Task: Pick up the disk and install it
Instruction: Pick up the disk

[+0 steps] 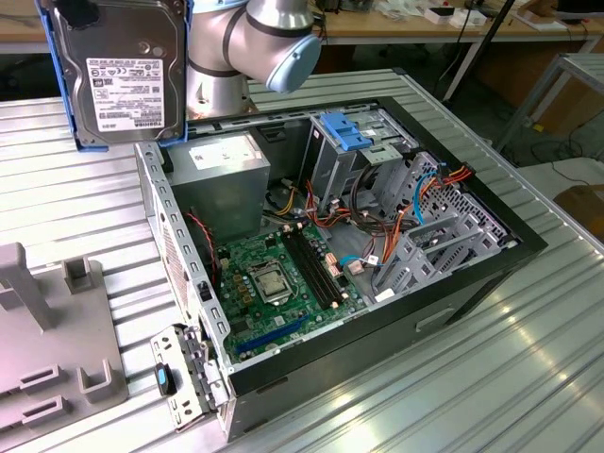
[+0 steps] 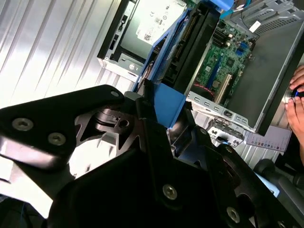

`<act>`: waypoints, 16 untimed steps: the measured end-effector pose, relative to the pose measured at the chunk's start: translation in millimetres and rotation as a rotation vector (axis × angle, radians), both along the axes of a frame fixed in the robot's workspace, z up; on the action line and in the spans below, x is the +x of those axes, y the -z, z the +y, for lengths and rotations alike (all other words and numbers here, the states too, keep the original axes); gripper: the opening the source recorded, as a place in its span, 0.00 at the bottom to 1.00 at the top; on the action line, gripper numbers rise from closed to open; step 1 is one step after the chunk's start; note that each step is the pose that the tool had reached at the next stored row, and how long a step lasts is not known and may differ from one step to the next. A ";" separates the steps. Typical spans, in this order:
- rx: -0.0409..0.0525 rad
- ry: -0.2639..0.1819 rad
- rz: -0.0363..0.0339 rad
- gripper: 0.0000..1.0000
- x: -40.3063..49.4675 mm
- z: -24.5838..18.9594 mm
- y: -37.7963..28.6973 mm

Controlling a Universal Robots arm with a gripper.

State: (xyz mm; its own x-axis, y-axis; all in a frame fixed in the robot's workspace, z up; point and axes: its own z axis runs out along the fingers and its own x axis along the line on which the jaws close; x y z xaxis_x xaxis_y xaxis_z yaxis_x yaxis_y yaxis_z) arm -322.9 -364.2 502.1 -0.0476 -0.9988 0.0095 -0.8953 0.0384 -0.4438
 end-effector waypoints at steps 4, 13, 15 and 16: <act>0.0000 0.000 -0.0060 0.37 6.2 0.0 0.7; 0.0000 0.000 -0.0185 0.37 23.2 0.0 2.2; 0.0000 0.000 -0.0203 0.37 29.0 0.0 2.6; 0.0000 0.000 -0.0207 0.37 30.8 0.0 2.9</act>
State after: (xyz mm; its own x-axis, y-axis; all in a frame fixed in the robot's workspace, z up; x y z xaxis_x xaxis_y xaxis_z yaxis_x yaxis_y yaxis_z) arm -292.1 -364.2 499.2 -0.0478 -0.9988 0.0085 -0.8859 0.0384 -0.4623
